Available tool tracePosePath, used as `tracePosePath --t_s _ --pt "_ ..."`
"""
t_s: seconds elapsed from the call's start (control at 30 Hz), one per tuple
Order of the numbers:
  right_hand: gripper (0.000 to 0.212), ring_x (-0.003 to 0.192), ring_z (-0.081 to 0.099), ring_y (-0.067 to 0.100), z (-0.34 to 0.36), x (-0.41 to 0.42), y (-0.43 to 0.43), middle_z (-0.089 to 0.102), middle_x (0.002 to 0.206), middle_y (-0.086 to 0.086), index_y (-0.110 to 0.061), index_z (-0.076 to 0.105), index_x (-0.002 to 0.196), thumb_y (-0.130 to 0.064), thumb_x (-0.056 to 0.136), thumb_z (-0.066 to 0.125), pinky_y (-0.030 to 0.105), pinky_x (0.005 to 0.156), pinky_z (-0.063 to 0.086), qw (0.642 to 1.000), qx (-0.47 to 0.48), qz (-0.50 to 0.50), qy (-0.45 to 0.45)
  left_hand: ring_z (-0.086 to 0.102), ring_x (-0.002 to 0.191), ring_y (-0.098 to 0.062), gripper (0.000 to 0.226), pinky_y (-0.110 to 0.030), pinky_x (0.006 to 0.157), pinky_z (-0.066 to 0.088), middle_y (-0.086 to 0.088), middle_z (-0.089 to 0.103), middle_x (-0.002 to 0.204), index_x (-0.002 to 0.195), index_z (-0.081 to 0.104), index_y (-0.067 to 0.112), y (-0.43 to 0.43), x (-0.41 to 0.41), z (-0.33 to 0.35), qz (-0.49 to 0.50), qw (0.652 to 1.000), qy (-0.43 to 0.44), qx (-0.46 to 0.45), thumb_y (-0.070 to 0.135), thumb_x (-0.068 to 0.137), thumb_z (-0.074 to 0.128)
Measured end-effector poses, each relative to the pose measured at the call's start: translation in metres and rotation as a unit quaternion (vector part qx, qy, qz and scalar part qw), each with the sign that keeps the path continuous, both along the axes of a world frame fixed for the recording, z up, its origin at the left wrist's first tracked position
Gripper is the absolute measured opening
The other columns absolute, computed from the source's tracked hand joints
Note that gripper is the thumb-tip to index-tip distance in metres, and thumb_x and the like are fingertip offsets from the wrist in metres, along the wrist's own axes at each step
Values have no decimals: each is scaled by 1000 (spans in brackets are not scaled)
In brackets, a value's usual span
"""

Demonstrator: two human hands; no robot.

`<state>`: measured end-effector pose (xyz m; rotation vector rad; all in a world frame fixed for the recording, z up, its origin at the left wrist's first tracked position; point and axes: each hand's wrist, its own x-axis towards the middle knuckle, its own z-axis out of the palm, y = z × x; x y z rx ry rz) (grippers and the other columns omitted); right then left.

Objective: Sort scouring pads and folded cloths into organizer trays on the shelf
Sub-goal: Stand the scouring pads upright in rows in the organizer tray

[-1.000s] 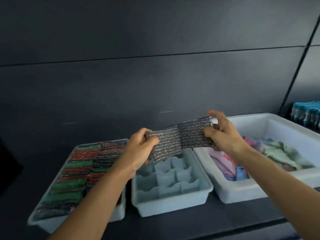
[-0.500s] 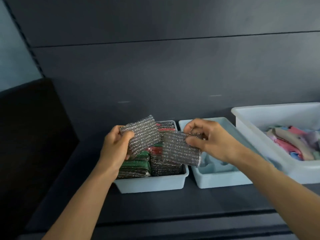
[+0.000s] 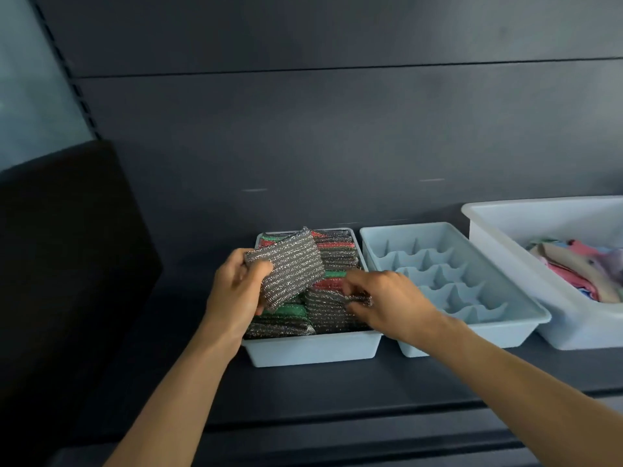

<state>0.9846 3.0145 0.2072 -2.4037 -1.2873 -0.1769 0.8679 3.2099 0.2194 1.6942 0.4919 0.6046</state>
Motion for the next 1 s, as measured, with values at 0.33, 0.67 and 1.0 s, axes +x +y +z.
tracePosePath --t_s 0.33,0.67,1.0 --pt "19 85 54 17 -5 7 -5 61 95 -3 -16 56 92 -17 79 69 28 64 34 998 -61 9 17 45 68 -21 8 -28 49 40 -6 52 84 96 61 14 -6 6 -5 -40 999 10 24 20 94 56" --pt "21 96 58 16 -4 12 4 63 103 -6 -19 63 100 -22 82 70 22 71 33 990 -137 20 5 41 67 -21 8 -36 58 36 -6 52 79 96 62 14 -7 0 -6 -69 997 -1 42 20 94 57" --pt "32 70 57 -9 32 -1 -7 65 96 -14 -23 64 119 -24 88 69 10 65 39 989 87 70 94 67 86 -9 26 -26 76 52 -1 71 94 111 63 35 -19 6 -4 -181 975 7 130 20 90 68"
